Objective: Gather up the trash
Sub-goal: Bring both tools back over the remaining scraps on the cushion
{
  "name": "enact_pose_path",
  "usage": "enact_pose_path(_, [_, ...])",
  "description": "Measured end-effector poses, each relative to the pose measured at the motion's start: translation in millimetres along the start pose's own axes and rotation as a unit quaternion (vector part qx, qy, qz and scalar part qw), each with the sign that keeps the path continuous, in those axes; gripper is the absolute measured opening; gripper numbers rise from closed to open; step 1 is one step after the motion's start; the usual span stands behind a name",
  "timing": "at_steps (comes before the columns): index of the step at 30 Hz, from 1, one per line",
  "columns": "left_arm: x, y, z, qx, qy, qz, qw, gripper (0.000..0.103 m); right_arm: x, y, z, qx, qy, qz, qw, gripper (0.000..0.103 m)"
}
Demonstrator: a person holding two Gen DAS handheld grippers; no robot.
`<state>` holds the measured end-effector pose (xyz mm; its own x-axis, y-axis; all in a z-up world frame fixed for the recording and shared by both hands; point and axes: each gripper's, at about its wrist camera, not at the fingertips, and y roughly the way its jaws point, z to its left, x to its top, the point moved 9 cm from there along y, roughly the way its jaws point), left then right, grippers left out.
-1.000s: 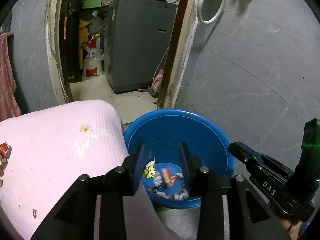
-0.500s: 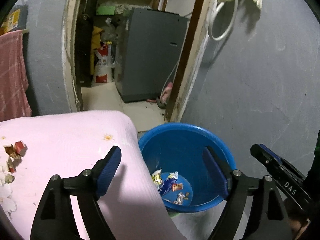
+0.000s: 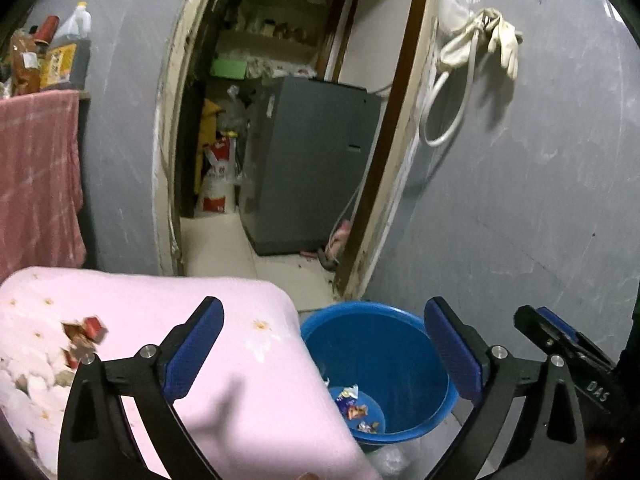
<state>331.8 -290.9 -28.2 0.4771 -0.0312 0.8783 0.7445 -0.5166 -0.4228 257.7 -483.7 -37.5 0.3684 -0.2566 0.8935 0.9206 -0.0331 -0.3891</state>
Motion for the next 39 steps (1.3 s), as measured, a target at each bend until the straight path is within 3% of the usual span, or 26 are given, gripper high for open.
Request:
enact_pose_path(8, [22.3, -47.3, 25.6, 0.021, -0.002, -0.046, 0.9987, 0.101, 27.8, -36.7, 45.1, 0.033, -0.018, -0.060, 0.997, 0.102])
enact_pose_path(21, [45.6, -129.3, 89.1, 0.074, -0.019, -0.105, 0.9916, 0.102, 52.9, -73.8, 140.2, 0.081, -0.060, -0.136, 0.986, 0.103])
enact_pose_path(31, [48.3, -181.6, 147.6, 0.143, -0.010, -0.133, 0.9807, 0.102, 43.0, -50.5, 205.6, 0.114, -0.068, -0.128, 0.983, 0.103])
enact_pose_path(39, [37.5, -192.4, 197.6, 0.188, -0.028, -0.137, 0.9722, 0.102, 25.5, -17.9, 250.8, 0.150, -0.082, -0.114, 0.979, 0.103])
